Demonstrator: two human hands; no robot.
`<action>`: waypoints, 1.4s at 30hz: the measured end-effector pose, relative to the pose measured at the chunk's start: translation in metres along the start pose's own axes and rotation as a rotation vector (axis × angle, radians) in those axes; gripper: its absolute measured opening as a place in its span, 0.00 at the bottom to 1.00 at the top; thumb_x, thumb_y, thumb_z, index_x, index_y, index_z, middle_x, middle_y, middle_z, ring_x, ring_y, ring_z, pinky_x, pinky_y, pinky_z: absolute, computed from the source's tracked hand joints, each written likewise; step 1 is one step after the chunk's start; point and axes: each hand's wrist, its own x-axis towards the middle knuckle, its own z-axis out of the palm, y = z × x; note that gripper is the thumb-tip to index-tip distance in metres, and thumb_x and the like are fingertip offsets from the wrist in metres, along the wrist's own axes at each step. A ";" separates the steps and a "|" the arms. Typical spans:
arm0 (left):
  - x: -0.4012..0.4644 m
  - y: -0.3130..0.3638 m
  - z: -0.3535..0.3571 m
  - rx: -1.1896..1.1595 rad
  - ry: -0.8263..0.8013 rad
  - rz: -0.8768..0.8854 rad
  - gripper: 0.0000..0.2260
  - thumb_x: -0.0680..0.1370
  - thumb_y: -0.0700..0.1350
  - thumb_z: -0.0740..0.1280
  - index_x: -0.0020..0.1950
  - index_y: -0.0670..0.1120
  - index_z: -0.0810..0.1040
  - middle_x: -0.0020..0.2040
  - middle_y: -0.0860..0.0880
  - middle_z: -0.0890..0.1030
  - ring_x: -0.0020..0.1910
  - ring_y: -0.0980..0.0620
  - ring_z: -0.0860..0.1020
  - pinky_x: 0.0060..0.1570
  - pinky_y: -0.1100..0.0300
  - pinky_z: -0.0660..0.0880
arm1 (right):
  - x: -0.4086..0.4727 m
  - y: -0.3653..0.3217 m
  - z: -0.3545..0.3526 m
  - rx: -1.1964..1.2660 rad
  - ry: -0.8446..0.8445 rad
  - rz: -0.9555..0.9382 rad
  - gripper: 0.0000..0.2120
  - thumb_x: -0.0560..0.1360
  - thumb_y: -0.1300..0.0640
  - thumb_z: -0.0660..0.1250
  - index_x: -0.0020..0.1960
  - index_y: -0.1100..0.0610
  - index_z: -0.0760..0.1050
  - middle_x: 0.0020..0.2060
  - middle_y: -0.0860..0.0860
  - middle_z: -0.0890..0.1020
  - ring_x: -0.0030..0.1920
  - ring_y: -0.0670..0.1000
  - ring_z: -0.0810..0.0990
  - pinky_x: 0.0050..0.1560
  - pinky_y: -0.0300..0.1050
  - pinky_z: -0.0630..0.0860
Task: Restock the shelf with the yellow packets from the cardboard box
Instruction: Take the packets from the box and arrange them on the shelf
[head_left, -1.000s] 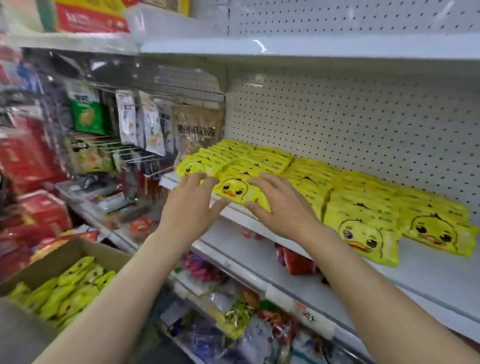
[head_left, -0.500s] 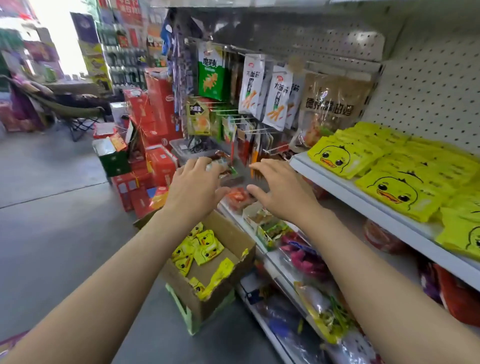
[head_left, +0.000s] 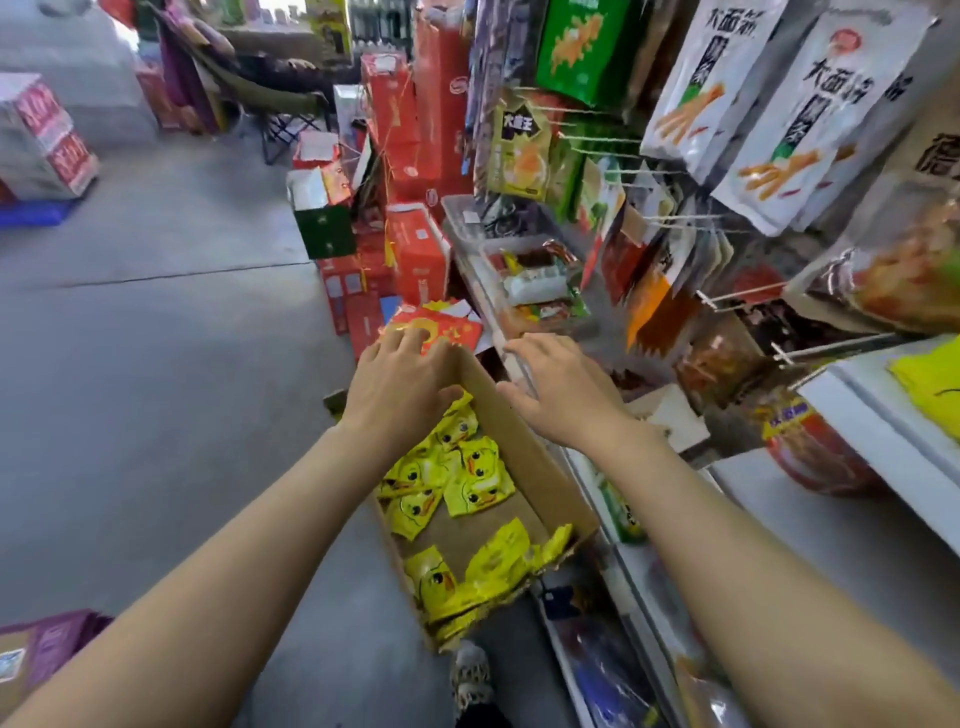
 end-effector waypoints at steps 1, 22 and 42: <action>0.012 -0.002 0.015 0.000 -0.031 -0.017 0.25 0.76 0.59 0.66 0.69 0.48 0.70 0.68 0.44 0.72 0.66 0.41 0.69 0.60 0.46 0.70 | 0.016 0.010 0.012 0.006 -0.029 -0.010 0.24 0.79 0.42 0.62 0.72 0.49 0.67 0.70 0.50 0.71 0.71 0.54 0.66 0.67 0.54 0.70; 0.024 -0.054 0.366 -0.276 -0.724 -0.510 0.30 0.77 0.55 0.67 0.74 0.44 0.60 0.68 0.39 0.67 0.67 0.37 0.68 0.62 0.42 0.71 | 0.114 0.110 0.365 0.234 -0.748 0.275 0.28 0.78 0.46 0.68 0.73 0.56 0.66 0.69 0.59 0.71 0.69 0.60 0.70 0.63 0.51 0.69; 0.020 -0.042 0.428 -0.329 -0.779 -0.465 0.31 0.78 0.41 0.66 0.78 0.50 0.56 0.66 0.43 0.68 0.62 0.39 0.73 0.51 0.48 0.74 | 0.107 0.116 0.432 0.356 -0.470 0.563 0.40 0.74 0.51 0.74 0.78 0.53 0.55 0.68 0.59 0.68 0.65 0.60 0.72 0.60 0.50 0.70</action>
